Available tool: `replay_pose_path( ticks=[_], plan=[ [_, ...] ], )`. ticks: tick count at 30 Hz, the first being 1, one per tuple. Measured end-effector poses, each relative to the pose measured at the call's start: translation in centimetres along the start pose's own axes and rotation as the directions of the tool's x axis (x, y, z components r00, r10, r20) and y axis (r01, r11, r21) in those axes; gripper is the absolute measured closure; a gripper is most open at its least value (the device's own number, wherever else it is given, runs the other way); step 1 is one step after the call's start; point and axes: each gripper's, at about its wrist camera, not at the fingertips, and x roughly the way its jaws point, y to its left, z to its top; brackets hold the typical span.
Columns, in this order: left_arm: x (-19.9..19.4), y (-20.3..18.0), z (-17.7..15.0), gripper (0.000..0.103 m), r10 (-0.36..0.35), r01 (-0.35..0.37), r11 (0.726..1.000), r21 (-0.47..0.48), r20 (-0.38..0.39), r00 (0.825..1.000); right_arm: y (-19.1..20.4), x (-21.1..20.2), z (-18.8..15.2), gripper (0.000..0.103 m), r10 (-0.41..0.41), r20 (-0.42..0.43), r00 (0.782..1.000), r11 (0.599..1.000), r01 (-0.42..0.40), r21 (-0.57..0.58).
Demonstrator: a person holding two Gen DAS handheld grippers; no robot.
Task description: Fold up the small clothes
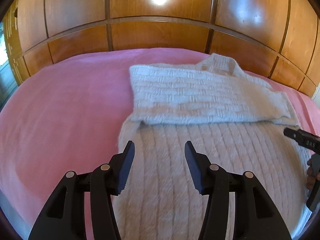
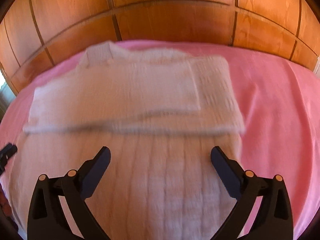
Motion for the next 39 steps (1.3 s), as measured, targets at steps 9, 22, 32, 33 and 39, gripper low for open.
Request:
replay_pose_path(
  ticks=[9, 22, 32, 33, 39],
  plan=[
    [-2.2, 3.1, -3.5, 0.052, -0.030, 0.027, 0.998, -0.059, -0.047, 0.998, -1.6, -4.5, -5.4, 0.003, 0.053, -0.071, 0.996, 0.997, -0.057, -0.055],
    [-5.9, 5.8, -9.3, 0.052, -0.111, 0.101, 0.991, -0.082, -0.126, 0.986, -9.7, -10.7, -13.4, 0.029, 0.216, -0.048, 0.975, 0.954, -0.200, 0.221],
    [-8.6, 6.7, -13.7, 0.052, -0.206, 0.187, 0.976, -0.111, -0.202, 0.957, -5.6, -11.2, -18.2, 0.055, 0.329, -0.166, 0.930, 0.937, -0.301, 0.176],
    [-8.6, 6.7, -14.0, 0.059, -0.222, 0.200, 0.972, -0.120, -0.209, 0.952, -5.4, -11.0, -18.3, 0.065, 0.336, -0.183, 0.924, 0.936, -0.305, 0.176],
    [-9.3, 5.5, -14.3, 0.098, -0.340, 0.324, 0.940, -0.106, -0.211, 0.916, -4.8, -11.3, -17.2, 0.094, 0.360, -0.214, 0.908, 0.931, -0.334, 0.150]
  ],
)
